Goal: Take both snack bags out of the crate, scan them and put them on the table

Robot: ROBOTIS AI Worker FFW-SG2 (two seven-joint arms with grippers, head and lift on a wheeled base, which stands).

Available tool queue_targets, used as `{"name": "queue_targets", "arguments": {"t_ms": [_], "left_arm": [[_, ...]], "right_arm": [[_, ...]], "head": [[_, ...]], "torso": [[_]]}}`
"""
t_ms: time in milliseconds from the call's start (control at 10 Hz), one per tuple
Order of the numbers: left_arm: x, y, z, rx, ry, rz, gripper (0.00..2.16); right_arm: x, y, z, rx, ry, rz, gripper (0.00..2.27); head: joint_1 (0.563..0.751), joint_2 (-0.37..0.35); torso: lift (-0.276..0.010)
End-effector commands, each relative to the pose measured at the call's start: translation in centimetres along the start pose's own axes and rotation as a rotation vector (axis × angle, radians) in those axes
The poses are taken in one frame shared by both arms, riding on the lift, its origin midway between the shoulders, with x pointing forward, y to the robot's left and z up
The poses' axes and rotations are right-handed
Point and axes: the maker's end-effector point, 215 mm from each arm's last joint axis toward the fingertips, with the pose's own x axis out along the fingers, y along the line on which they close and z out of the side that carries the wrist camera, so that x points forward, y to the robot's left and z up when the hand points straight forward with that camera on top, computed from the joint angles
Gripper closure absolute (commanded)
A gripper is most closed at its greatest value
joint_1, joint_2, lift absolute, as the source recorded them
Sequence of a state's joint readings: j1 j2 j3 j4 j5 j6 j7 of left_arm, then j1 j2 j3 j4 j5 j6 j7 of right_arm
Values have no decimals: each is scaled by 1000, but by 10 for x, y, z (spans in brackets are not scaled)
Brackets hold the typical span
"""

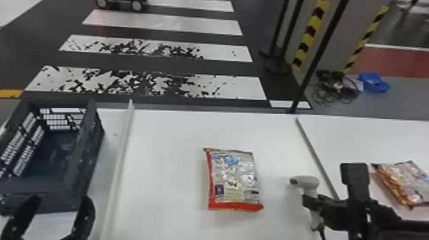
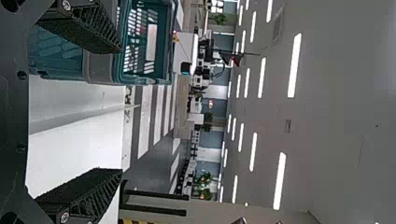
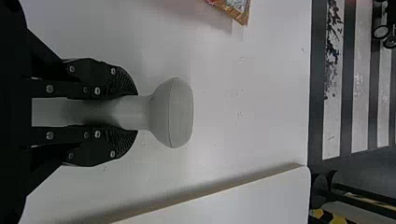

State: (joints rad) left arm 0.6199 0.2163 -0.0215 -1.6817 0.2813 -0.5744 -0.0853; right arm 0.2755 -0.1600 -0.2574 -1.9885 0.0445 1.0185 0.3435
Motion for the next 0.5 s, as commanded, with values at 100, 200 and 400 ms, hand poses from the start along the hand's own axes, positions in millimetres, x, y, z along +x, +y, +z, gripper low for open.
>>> {"name": "queue_targets", "arguments": {"t_ms": [100,200,400], "left_arm": [[1,0,0,0,-1,0,87],[1,-1,0,-1,-1,-1,87],[1,0,0,0,-1,1,87]], "right_arm": [[4,-2,-3,0,5,0,2260],[5,-2,-3,-1,5,-1,2260],[6,0,-4,-2,5,3,2223]], "head": [[695,-144],[695,-145],[695,-146]], "torso": [[-94],[-94],[-94]]}}
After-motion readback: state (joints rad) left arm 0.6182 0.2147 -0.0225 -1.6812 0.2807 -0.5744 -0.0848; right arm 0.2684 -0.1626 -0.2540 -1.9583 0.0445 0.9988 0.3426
